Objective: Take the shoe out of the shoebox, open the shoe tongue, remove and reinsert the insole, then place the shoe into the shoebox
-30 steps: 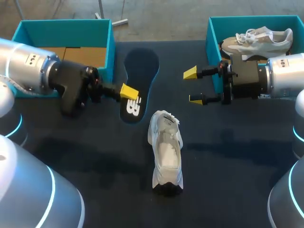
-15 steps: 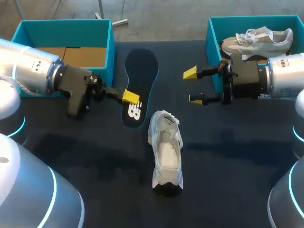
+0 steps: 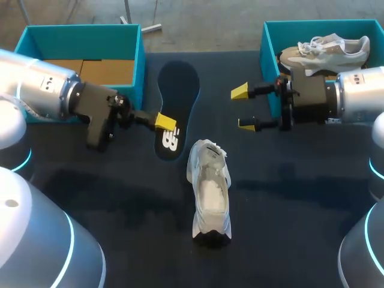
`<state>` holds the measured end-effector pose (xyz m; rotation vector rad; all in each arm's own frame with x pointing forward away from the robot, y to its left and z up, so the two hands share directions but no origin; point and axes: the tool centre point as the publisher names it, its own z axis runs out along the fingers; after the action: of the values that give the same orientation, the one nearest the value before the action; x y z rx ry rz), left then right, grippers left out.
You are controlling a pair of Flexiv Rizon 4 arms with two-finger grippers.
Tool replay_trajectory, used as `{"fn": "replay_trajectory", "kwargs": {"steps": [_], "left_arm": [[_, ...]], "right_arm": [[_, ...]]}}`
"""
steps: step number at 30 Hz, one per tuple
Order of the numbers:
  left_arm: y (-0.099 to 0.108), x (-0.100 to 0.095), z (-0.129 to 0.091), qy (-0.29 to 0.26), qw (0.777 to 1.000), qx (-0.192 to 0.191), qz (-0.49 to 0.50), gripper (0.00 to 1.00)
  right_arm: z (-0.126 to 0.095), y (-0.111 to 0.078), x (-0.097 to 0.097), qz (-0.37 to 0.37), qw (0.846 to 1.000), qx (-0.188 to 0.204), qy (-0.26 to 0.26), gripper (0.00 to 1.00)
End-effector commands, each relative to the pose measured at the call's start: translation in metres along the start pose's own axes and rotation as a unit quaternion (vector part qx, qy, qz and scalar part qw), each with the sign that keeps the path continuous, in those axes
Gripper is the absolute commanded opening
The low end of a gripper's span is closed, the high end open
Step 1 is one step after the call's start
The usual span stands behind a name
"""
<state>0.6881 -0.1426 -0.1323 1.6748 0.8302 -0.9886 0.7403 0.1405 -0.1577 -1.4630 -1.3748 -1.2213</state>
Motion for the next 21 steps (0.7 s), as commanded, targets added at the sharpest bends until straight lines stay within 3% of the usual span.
{"fn": "replay_trajectory", "kwargs": {"steps": [1, 21], "left_arm": [[-0.002, 0.006, 0.011, 0.0, 1.0, -0.01, 0.004, 0.0], [0.008, 0.02, 0.038, 0.0, 0.998, -0.038, 0.041, 0.0]], "right_arm": [[0.011, 0.003, 0.004, -0.003, 1.0, -0.007, -0.002, 1.0], [0.044, 0.006, 0.022, -0.024, 1.0, -0.003, -0.004, 1.0]]}}
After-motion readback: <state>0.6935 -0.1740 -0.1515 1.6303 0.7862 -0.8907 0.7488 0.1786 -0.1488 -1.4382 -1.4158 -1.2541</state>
